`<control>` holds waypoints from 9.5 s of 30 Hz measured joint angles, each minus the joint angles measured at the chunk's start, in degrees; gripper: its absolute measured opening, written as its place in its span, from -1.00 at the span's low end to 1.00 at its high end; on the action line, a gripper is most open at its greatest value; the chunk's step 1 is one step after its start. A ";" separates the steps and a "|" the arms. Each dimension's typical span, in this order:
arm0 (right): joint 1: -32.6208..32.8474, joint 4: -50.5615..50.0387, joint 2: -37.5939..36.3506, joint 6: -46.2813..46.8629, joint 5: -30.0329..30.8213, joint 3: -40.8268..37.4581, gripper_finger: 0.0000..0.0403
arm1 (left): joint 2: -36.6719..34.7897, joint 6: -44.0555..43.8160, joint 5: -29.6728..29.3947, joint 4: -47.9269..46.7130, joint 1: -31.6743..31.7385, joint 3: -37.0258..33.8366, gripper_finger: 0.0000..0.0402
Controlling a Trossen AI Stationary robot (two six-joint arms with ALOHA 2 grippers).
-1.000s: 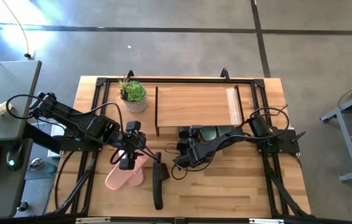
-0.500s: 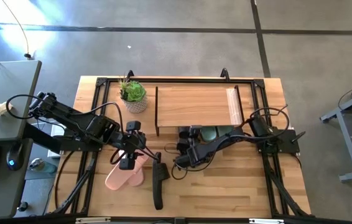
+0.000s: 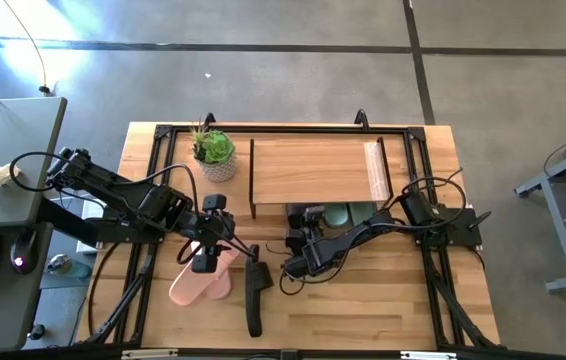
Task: Pick and place slides into the shelf
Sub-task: Put the right black slipper under the shelf, then adjust the right green slipper under the shelf, then put the black slipper under the shelf
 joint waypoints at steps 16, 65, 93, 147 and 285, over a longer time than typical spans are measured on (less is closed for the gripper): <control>0.51 -6.89 -0.01 6.68 -2.55 2.21 -0.25 | 0.00 -0.02 0.00 0.04 0.00 -0.01 -0.12; 21.39 4.06 -22.59 26.26 -48.20 0.26 -1.00 | 0.00 2.17 0.04 0.17 0.00 -0.02 -0.12; 7.43 42.02 -22.36 15.37 -45.77 -26.18 -1.00 | 0.02 2.19 0.48 0.29 0.00 -0.02 -0.12; -1.18 34.83 -17.53 18.75 -37.84 -26.10 -1.00 | 0.01 1.68 0.63 0.35 0.00 -0.02 -0.12; 10.25 30.13 7.16 12.58 -17.90 11.57 -0.79 | 0.02 -2.99 3.06 12.56 0.00 -4.63 -0.12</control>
